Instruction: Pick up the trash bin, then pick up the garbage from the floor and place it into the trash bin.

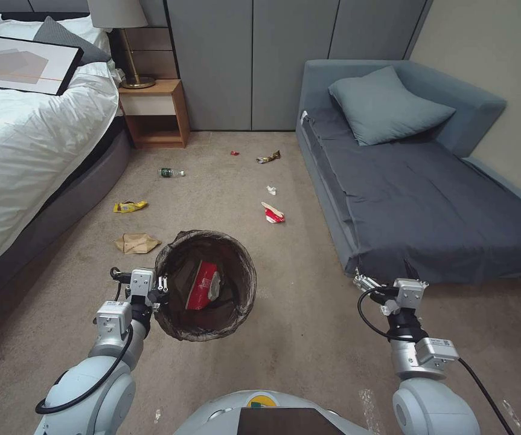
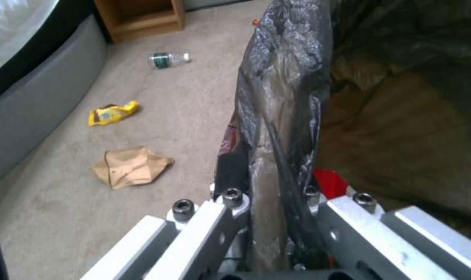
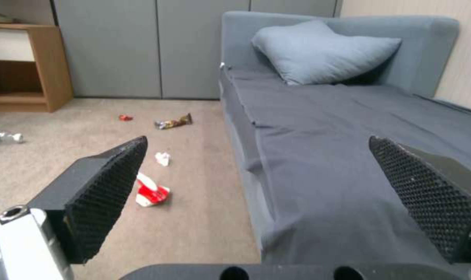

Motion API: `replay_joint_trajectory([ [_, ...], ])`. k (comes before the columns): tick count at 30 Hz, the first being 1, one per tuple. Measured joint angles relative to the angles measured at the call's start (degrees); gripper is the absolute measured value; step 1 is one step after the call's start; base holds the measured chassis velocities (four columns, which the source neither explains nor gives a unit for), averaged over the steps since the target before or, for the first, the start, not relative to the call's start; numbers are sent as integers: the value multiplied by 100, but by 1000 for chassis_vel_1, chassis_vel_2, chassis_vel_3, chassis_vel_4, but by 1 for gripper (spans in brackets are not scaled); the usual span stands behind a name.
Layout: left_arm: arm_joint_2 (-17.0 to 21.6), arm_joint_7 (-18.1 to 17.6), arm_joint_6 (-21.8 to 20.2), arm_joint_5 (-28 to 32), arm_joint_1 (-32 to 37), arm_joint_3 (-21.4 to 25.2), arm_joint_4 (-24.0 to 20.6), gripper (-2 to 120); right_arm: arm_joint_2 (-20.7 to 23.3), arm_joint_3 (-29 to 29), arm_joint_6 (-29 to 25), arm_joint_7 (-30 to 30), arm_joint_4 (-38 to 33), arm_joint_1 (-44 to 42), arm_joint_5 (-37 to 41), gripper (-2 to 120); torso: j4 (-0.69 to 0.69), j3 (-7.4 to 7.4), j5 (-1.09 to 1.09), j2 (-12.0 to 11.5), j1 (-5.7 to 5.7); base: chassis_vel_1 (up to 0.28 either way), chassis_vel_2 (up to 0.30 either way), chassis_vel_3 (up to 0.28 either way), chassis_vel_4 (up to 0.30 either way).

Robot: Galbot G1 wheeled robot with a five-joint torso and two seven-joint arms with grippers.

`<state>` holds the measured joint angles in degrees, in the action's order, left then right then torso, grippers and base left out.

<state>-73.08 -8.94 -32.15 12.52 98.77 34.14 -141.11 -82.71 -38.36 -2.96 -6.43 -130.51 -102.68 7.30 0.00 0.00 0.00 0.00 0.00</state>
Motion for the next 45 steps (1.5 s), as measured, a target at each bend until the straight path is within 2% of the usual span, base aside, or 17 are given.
replay_joint_trajectory([
  [45,-17,17,0,4,48,0,-57,3,-23,26,-76,24,12,-16,-8,100,1,0,0,0,0,-74,85,80,-80],
])
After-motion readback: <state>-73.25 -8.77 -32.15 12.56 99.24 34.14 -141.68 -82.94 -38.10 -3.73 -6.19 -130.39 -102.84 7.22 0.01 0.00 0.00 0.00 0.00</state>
